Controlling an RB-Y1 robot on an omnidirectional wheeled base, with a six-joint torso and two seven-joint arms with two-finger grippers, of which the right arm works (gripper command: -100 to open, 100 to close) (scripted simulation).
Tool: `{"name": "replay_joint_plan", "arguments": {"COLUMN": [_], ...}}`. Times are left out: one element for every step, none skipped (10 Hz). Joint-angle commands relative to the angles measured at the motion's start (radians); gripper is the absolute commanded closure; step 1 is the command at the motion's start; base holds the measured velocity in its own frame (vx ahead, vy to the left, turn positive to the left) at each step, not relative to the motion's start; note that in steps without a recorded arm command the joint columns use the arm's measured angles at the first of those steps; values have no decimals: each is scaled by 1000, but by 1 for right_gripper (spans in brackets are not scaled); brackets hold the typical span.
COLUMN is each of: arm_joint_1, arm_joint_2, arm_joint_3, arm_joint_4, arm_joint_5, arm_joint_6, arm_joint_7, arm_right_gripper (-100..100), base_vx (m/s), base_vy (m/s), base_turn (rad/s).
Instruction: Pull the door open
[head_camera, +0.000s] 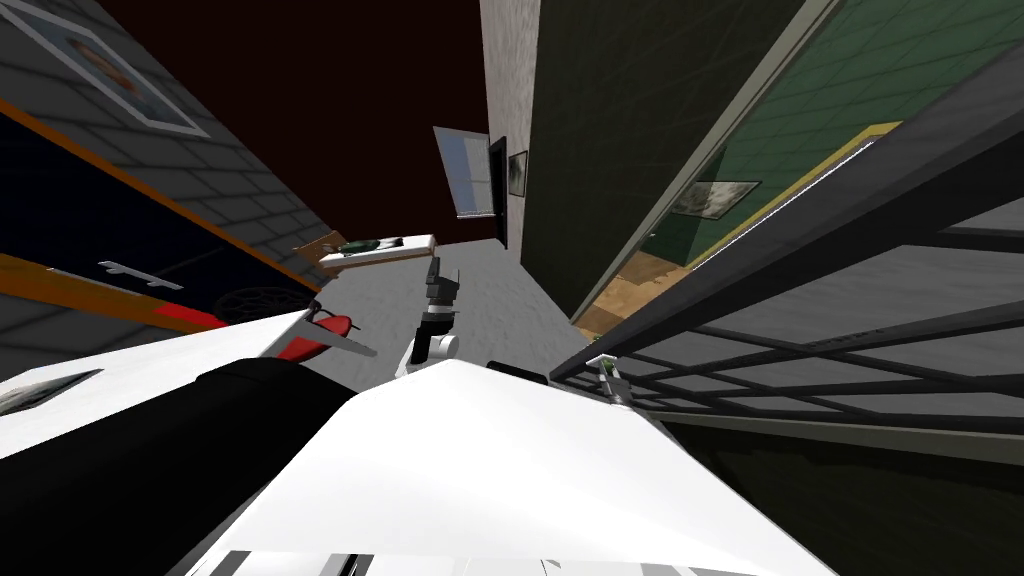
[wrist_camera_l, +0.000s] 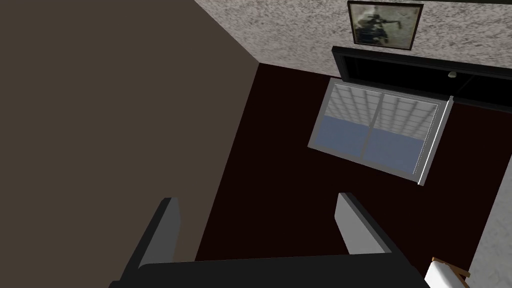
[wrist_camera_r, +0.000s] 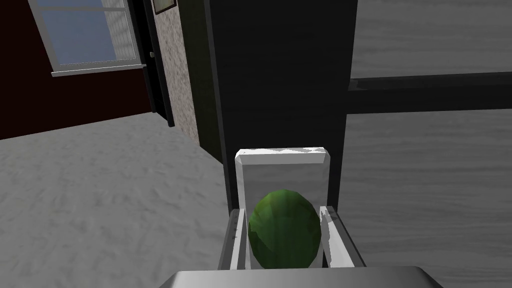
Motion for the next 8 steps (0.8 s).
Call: {"name": "replay_joint_plan", "arguments": {"arm_joint_1": [6,8,7,9,8,8,8,8], "arm_joint_2": [-9,-12,-10,-12,-13,-17,-20,-22], "arm_joint_3": [10,14,11,18,19,24,27,30], "arm_joint_4": [8,10,4,16,18,27,34,41], "arm_joint_5": [5,7,6,10,11,13,15,17], "arm_joint_6": [-22,-29,-18,-31,-35,-47,-56,-65], "arm_joint_7": [-14,-18,-12,-20,-22,-28,-33,-38], "arm_right_gripper": [100,100,100,100,100,100,100,100], "base_vx": [-202,-194,-83,-133,-192,-216,-214,-194], "base_vy": [-44,-60,-27,-31,-73,-80,-38,-17], "base_turn": [129,85,23,180,119,153,180,141]}}
